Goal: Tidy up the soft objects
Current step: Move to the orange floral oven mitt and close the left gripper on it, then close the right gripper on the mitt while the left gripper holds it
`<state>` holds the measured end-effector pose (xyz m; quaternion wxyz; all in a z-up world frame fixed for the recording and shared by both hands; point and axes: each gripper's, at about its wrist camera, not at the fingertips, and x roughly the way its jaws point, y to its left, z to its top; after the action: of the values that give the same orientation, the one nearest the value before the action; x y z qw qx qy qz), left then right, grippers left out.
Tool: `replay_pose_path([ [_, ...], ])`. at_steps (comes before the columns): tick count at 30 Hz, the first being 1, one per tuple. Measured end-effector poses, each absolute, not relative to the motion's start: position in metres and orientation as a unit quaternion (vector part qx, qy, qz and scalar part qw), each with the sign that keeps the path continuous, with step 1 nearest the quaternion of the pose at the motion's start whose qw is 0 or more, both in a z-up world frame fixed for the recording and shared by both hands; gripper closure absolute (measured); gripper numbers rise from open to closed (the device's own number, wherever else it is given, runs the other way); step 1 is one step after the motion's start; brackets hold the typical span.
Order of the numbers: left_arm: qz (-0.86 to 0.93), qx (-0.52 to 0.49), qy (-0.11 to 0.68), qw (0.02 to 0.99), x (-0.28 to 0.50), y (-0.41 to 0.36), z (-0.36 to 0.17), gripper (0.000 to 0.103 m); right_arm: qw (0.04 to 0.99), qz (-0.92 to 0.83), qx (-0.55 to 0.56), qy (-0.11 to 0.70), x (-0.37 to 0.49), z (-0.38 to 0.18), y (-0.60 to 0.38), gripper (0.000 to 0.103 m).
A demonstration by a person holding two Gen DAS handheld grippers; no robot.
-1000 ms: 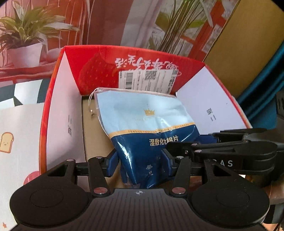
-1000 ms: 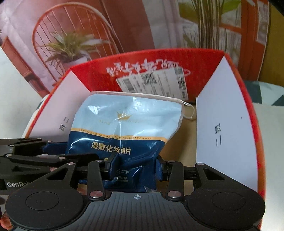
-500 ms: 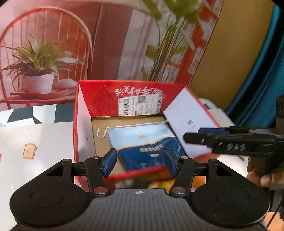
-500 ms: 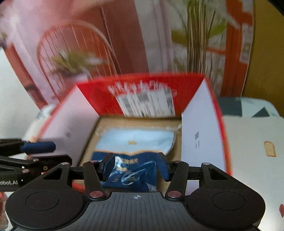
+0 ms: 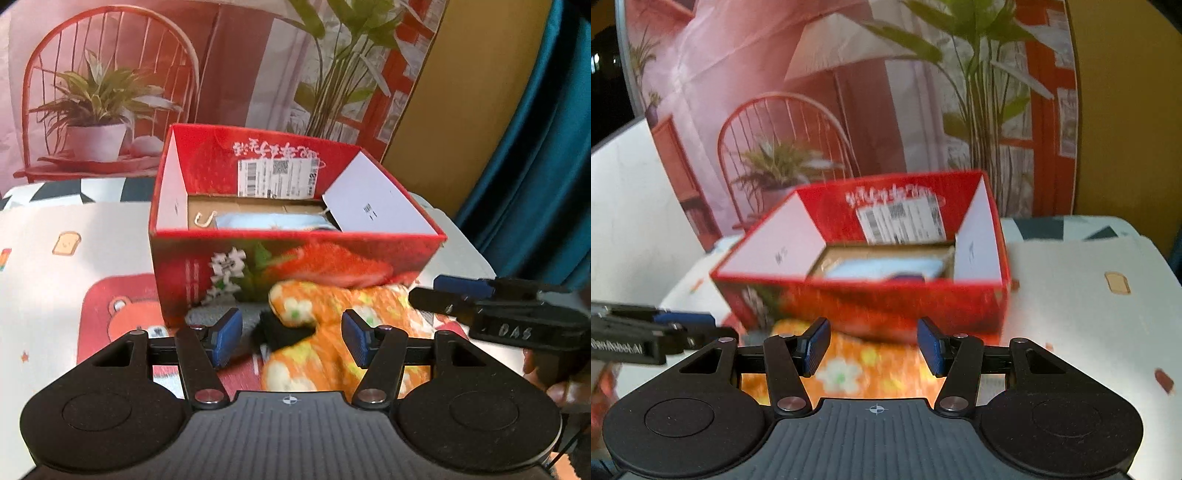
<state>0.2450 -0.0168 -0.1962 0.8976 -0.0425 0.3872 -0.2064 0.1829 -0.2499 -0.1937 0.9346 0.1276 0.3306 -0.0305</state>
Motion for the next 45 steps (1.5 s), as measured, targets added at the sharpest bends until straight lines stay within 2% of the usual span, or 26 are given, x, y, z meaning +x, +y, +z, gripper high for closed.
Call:
replay_pose_path([
  [4,-0.202,-0.064,0.403,0.890,0.240,-0.011,-0.207,0.041,0.928,-0.038,0.117,0.351,0.174,-0.213,-0.242,0.053],
  [11,-0.203,-0.077,0.423,0.879,0.236,-0.009,-0.217,0.041,0.918,-0.052,0.109,0.377,0.171,-0.234,-0.233,0.043],
  [18,-0.214,-0.086,0.442,0.867,0.231,-0.016,-0.232,0.041,0.908,-0.049,0.129,0.396,0.170,-0.245,-0.232,0.041],
  [19,-0.213,-0.089,0.443,0.867,0.231,-0.015,-0.233,0.042,0.907,-0.048,0.131,0.397,0.170,-0.245,-0.233,0.041],
  [21,-0.208,-0.093,0.443,0.867,0.231,-0.013,-0.234,0.052,0.906,-0.047,0.135,0.398,0.170,-0.246,-0.233,0.041],
  [23,-0.201,-0.092,0.441,0.870,0.232,-0.009,-0.234,0.069,0.905,-0.046,0.139,0.399,0.170,-0.246,-0.234,0.038],
  [25,-0.202,-0.095,0.436,0.872,0.232,-0.006,-0.234,0.073,0.905,-0.045,0.142,0.400,0.170,-0.247,-0.233,0.035],
  [35,-0.199,-0.090,0.424,0.879,0.231,-0.003,-0.236,0.078,0.904,-0.049,0.156,0.395,0.169,-0.246,-0.233,0.010],
  [38,-0.197,-0.087,0.424,0.879,0.230,-0.003,-0.238,0.078,0.905,-0.049,0.156,0.393,0.168,-0.246,-0.232,0.007],
  [45,-0.192,-0.084,0.426,0.880,0.229,-0.005,-0.243,0.078,0.907,-0.051,0.156,0.387,0.166,-0.245,-0.234,0.008],
])
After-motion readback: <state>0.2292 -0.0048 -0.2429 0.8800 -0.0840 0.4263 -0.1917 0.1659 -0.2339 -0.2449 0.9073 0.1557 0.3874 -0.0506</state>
